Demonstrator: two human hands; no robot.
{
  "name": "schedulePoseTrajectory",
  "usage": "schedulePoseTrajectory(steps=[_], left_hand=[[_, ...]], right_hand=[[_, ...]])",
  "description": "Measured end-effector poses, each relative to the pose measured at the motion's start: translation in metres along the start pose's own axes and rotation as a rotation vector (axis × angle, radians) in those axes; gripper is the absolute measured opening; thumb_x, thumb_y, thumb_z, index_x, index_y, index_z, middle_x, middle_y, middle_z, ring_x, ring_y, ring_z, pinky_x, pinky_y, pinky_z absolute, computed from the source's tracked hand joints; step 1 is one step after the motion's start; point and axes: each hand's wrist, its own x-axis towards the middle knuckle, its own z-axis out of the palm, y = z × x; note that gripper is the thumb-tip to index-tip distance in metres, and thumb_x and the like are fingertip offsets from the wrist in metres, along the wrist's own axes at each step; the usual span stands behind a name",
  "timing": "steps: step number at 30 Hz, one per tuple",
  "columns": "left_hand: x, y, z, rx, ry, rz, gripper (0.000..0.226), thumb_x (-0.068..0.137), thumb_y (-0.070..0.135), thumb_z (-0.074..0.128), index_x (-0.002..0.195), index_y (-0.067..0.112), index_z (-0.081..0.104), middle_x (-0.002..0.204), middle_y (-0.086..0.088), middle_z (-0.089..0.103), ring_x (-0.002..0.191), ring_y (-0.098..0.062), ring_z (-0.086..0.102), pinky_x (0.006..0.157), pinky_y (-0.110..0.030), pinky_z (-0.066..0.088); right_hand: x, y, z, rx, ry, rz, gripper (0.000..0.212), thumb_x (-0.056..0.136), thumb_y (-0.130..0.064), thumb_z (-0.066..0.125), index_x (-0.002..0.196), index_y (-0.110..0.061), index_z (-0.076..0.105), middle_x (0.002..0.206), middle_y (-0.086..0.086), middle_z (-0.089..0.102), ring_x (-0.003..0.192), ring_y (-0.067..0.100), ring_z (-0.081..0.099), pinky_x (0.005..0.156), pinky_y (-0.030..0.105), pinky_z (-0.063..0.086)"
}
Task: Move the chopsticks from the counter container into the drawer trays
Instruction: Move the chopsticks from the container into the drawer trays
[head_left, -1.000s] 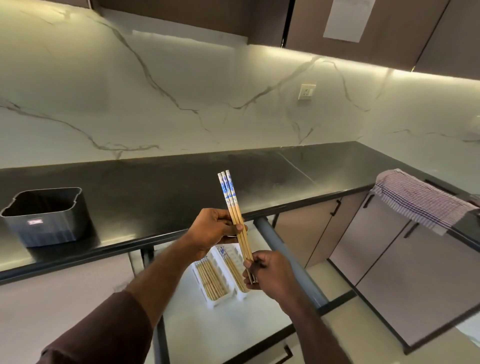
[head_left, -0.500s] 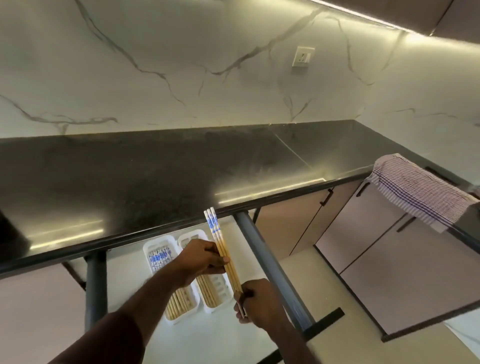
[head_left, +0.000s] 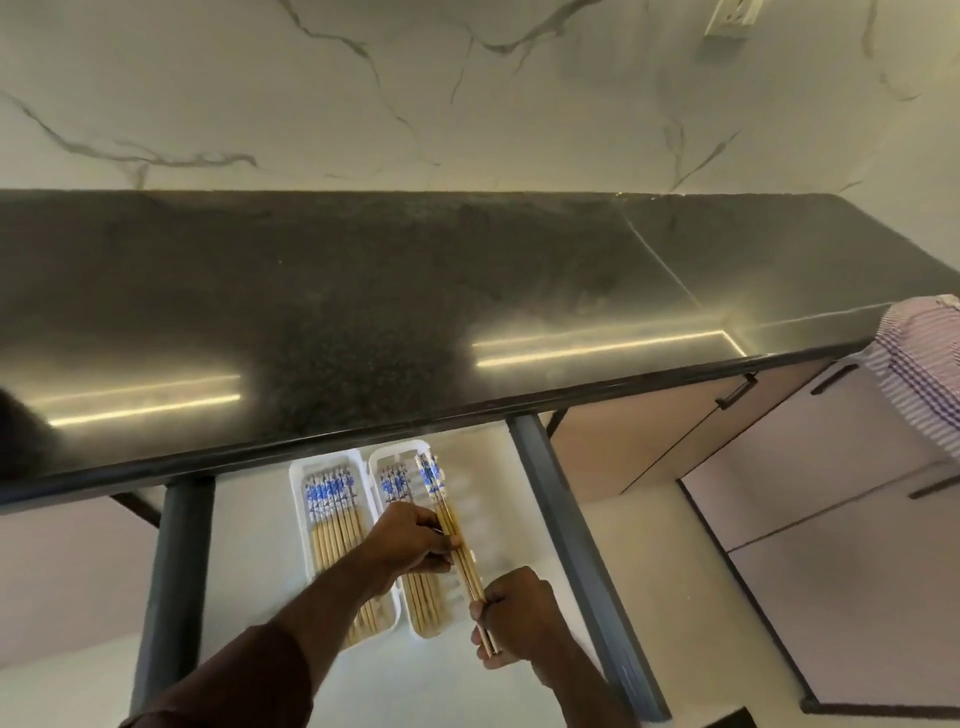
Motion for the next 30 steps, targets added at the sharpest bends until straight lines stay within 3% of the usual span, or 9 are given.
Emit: schedulePoseTrajectory(steps=[9,12,17,20,22,24,26,28,30], left_hand=[[0.04,-0.017,-0.006,-0.002,0.146,-0.056,0.007,0.083,-0.005,0.069,0.087,0.001,0.068,0.079,-0.015,0.076,0.072,-0.026,0.076,0.059,-0.033,0.06],[0.05,-0.019,-0.006,-0.026,0.176,-0.068,0.016,0.084,-0.006,0.067,0.099,-0.004,0.067,0.081,-0.014,0.076,0.071,-0.024,0.076,0.06,-0.033,0.061],[0.061,-0.021,-0.004,0.015,0.259,-0.051,0.039,0.082,-0.005,0.07,0.119,0.001,0.06,0.093,-0.015,0.072,0.08,-0.025,0.074,0.063,-0.03,0.061],[0.066,-0.024,-0.004,0.199,0.342,0.067,0.024,0.087,0.002,0.066,0.11,0.008,0.064,0.094,-0.01,0.071,0.082,-0.02,0.072,0.074,-0.036,0.062],[0.068,-0.025,-0.004,0.403,0.338,0.148,0.014,0.092,0.006,0.06,0.104,0.01,0.066,0.093,-0.007,0.07,0.082,-0.016,0.071,0.074,-0.032,0.061],[0.069,-0.028,-0.004,0.587,0.288,0.202,0.016,0.092,0.006,0.059,0.107,0.01,0.064,0.096,-0.005,0.068,0.084,-0.013,0.069,0.073,-0.026,0.06],[0.071,-0.031,-0.003,0.722,0.246,0.233,0.023,0.093,0.01,0.059,0.116,0.01,0.061,0.109,-0.007,0.066,0.097,-0.016,0.066,0.082,-0.027,0.058],[0.073,-0.035,-0.001,0.968,0.242,0.289,0.032,0.096,0.02,0.056,0.127,0.009,0.055,0.129,-0.01,0.059,0.124,-0.023,0.053,0.107,-0.036,0.043],[0.074,-0.039,0.0,1.25,0.235,0.314,0.041,0.098,0.027,0.05,0.136,0.009,0.049,0.146,-0.01,0.047,0.147,-0.029,0.023,0.122,-0.047,0.011]], right_hand=[[0.054,-0.015,0.018,-0.026,-0.023,0.014,0.019,0.085,-0.017,0.07,0.098,-0.004,0.064,0.086,0.015,0.074,0.067,0.028,0.074,0.061,0.046,0.062],[0.069,-0.02,0.022,-0.059,-0.009,0.025,0.024,0.084,-0.018,0.071,0.1,-0.002,0.064,0.094,0.017,0.073,0.079,0.033,0.074,0.068,0.048,0.062],[0.085,-0.028,0.031,-0.145,0.038,0.005,0.024,0.084,-0.02,0.069,0.101,-0.005,0.061,0.094,0.012,0.073,0.08,0.029,0.074,0.073,0.046,0.061],[0.093,-0.028,0.038,-0.185,0.027,0.0,0.031,0.081,-0.022,0.07,0.106,-0.005,0.061,0.105,0.013,0.071,0.096,0.032,0.07,0.084,0.046,0.058],[0.095,-0.027,0.042,-0.208,0.032,0.012,0.033,0.081,-0.021,0.07,0.108,-0.006,0.061,0.109,0.012,0.07,0.099,0.031,0.069,0.087,0.043,0.057],[0.095,-0.024,0.044,-0.295,0.079,-0.004,0.032,0.082,-0.022,0.068,0.109,-0.007,0.06,0.112,0.009,0.069,0.102,0.028,0.067,0.09,0.036,0.055],[0.095,-0.021,0.047,-0.377,0.13,-0.036,0.029,0.085,-0.023,0.065,0.109,-0.009,0.058,0.115,0.006,0.068,0.106,0.025,0.066,0.089,0.03,0.052],[0.094,-0.018,0.05,-0.444,0.153,-0.079,0.028,0.088,-0.024,0.061,0.112,-0.01,0.057,0.117,0.004,0.067,0.109,0.024,0.064,0.092,0.029,0.05],[0.093,-0.015,0.054,-0.497,0.179,-0.13,0.027,0.091,-0.024,0.056,0.114,-0.01,0.057,0.118,0.004,0.066,0.11,0.023,0.063,0.093,0.028,0.049]])
